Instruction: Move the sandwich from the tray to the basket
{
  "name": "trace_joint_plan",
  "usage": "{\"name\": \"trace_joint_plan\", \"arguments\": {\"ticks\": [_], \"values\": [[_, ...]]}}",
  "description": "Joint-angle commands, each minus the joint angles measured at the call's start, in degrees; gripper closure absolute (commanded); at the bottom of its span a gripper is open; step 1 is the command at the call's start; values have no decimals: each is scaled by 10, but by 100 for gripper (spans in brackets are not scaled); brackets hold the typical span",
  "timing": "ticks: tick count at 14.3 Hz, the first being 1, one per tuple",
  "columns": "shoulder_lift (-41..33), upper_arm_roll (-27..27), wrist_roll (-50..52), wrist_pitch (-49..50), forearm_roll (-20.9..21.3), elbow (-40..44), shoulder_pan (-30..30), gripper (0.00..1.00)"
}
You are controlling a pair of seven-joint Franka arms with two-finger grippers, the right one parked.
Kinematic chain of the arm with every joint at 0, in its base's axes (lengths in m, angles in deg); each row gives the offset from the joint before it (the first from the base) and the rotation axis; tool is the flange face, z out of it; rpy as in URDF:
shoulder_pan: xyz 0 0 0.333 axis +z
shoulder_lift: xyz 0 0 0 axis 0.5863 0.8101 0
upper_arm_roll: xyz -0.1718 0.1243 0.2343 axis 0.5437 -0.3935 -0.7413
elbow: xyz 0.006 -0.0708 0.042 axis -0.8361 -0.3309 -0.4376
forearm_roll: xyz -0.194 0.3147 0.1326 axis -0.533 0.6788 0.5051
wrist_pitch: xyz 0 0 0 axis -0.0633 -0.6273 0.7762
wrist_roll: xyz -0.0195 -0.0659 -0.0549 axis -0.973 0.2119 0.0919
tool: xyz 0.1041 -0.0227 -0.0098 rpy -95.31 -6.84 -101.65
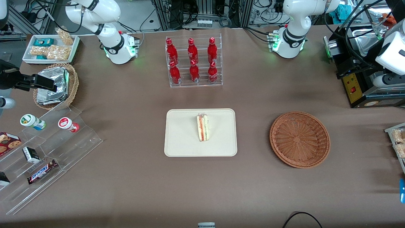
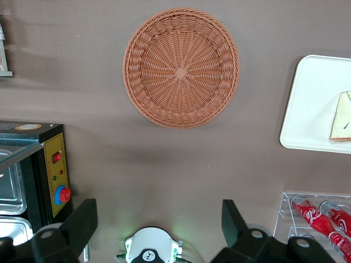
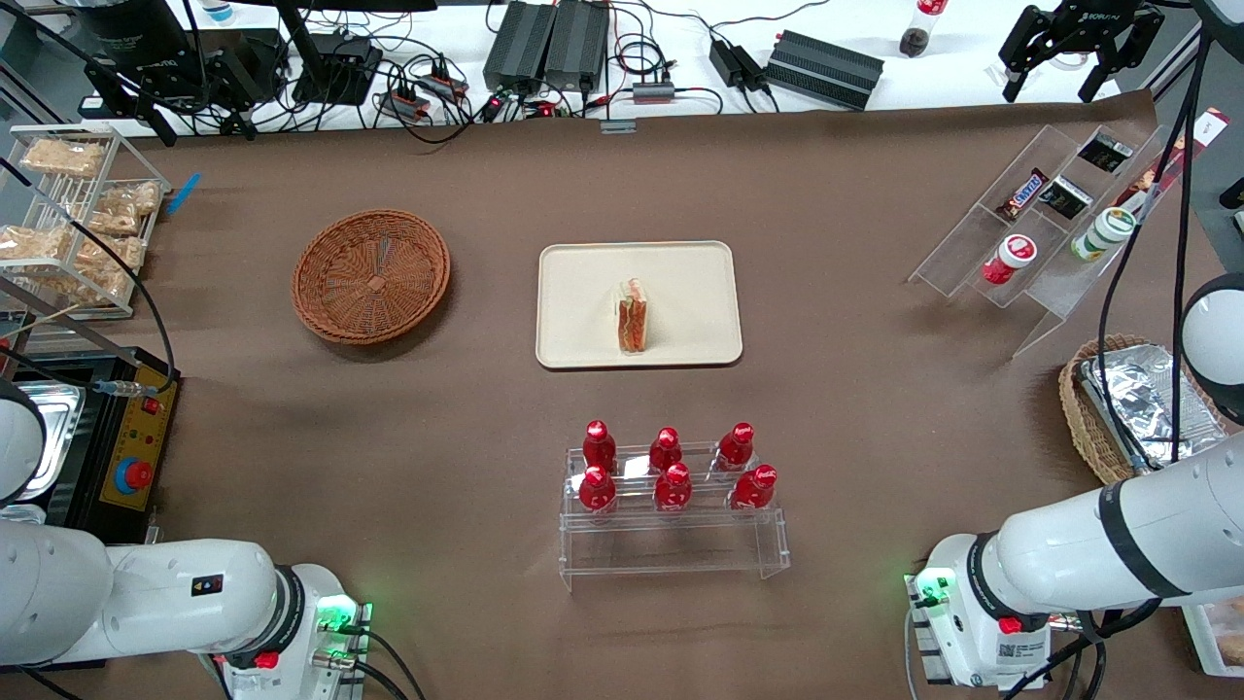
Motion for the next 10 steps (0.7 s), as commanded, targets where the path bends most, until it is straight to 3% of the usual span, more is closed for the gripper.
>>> {"name": "trace_joint_plan", "arguments": {"ticks": [1, 8, 10], "values": [[11, 2, -2, -21, 0, 5, 7, 0], [31, 5, 3, -37, -8, -10, 1, 0], [31, 21, 12, -81, -4, -43, -9, 0]]}}
